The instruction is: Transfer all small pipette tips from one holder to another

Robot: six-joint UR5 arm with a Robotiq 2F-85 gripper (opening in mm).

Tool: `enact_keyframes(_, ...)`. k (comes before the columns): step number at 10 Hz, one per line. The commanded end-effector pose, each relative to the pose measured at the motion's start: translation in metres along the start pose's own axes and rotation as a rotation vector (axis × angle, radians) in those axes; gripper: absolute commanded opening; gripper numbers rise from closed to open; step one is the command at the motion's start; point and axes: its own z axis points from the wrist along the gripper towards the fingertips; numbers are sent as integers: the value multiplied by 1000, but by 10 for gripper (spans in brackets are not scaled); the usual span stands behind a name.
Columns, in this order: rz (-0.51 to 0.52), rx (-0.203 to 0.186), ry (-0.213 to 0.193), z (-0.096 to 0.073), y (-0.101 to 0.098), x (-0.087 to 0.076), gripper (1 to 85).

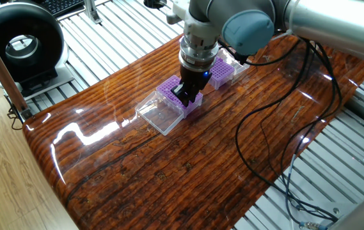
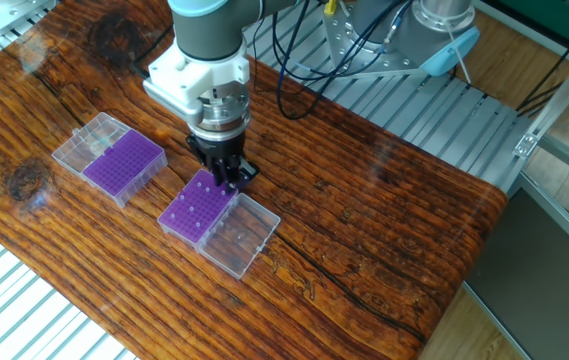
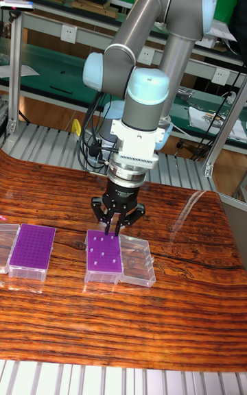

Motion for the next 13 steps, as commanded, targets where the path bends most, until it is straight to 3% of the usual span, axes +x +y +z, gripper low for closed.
enact_keyframes(1, 9, -3, -8, 1, 1, -2, 267)
enact_keyframes(13, 17, 6, -27, 3, 2, -7, 260)
